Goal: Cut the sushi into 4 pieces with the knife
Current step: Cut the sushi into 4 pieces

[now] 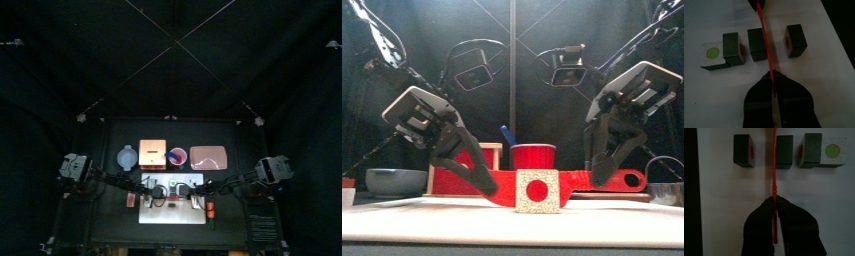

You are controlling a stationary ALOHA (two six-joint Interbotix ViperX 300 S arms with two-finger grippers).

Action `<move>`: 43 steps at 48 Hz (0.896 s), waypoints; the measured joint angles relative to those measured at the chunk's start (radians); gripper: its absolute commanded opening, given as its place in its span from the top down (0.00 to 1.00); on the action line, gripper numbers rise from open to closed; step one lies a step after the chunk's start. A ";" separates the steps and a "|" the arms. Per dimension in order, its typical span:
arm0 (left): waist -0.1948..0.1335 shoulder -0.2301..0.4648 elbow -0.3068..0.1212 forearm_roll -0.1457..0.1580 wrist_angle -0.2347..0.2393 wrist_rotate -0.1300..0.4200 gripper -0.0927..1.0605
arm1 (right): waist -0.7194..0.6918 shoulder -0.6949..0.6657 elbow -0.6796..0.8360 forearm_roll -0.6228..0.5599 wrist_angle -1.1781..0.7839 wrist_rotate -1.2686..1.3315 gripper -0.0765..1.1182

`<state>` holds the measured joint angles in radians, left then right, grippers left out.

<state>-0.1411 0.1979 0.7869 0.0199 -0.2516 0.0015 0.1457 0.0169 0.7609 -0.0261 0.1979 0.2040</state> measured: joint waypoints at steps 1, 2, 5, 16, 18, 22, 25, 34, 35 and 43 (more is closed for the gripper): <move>0.000 -0.002 0.000 0.002 0.000 0.000 0.64 | 0.000 -0.002 0.000 -0.002 0.000 -0.002 0.86; 0.002 -0.003 0.002 0.003 0.002 0.000 0.64 | 0.000 -0.002 0.000 -0.002 0.000 0.000 0.86; 0.002 -0.005 0.002 0.003 0.003 0.000 0.62 | 0.000 -0.002 0.000 -0.002 -0.002 -0.002 0.86; -0.009 -0.017 0.002 0.006 0.008 0.002 0.49 | 0.005 -0.002 -0.009 -0.003 0.008 0.000 0.86; -0.017 -0.021 0.003 0.008 0.011 0.003 0.45 | 0.008 -0.002 -0.012 -0.003 0.012 0.000 0.86; -0.029 -0.034 0.006 0.008 0.018 0.003 0.37 | 0.014 -0.003 -0.018 -0.003 0.025 -0.002 0.86; -0.037 -0.048 0.011 0.008 0.018 0.006 0.31 | 0.018 -0.005 -0.018 -0.005 0.029 -0.002 0.86; -0.048 -0.110 0.015 0.008 0.018 0.006 0.21 | 0.029 -0.023 -0.020 -0.002 0.035 -0.002 0.86; -0.048 -0.118 0.018 0.006 0.018 0.005 0.20 | 0.029 -0.028 -0.020 0.000 0.037 -0.002 0.86; -0.048 -0.209 0.048 0.006 0.018 0.006 0.20 | 0.043 -0.095 -0.020 0.003 0.072 -0.002 0.86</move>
<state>-0.1887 -0.0107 0.8345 0.0261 -0.2332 0.0077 0.1887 -0.0782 0.7409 -0.0230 0.2700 0.2025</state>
